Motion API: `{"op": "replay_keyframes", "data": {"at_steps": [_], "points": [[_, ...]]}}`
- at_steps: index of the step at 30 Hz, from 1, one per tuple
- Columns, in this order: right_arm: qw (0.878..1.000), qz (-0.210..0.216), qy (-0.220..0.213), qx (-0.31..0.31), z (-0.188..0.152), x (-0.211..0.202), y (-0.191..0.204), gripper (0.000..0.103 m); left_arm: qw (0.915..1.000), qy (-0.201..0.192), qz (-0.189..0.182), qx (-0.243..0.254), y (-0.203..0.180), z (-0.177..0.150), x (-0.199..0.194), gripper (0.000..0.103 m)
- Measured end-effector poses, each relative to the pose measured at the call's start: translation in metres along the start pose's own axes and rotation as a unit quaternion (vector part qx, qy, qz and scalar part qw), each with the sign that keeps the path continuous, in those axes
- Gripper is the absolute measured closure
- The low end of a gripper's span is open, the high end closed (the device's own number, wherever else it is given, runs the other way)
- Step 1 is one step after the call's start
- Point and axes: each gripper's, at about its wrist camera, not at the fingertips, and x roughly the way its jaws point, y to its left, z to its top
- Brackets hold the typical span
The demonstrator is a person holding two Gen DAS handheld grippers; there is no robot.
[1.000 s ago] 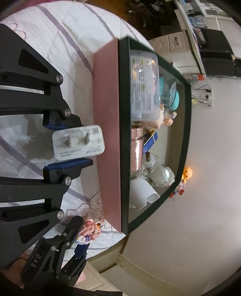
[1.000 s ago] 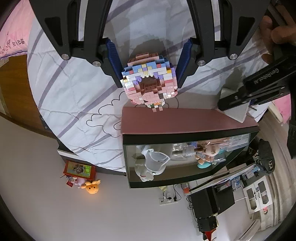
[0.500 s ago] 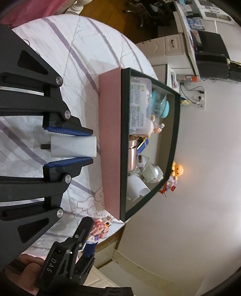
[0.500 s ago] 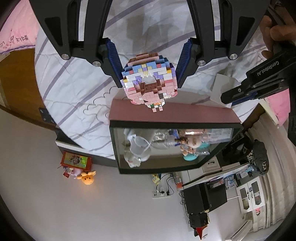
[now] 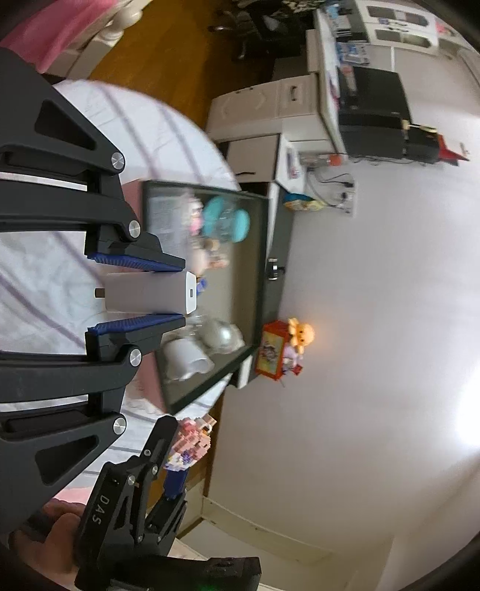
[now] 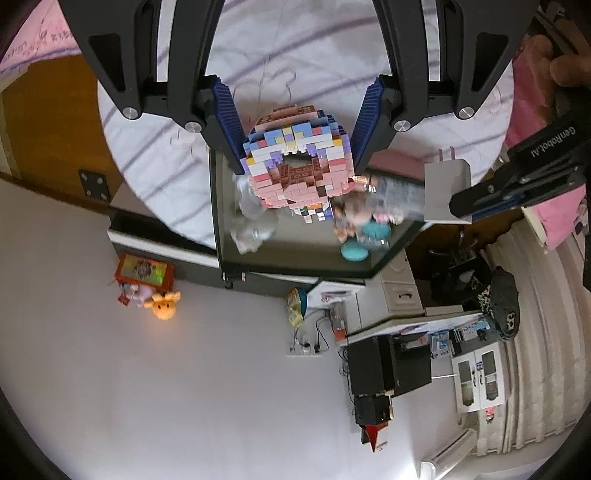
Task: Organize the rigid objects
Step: 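Lower charger and block donut into the box tray and open both tools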
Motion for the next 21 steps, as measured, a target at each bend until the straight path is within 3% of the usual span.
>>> {"op": "replay_keyframes", "data": {"at_steps": [11, 21], "points": [[1.000, 0.001, -0.022, -0.002, 0.063, 0.028, -0.008, 0.047, 0.9990, -0.026, 0.026, 0.026, 0.008, 0.063, 0.031, 0.080], [1.000, 0.006, 0.005, 0.013, 0.076, 0.079, -0.018, 0.046, 0.9993, 0.001, 0.033, 0.020, 0.015, 0.072, 0.077, 0.080]]}}
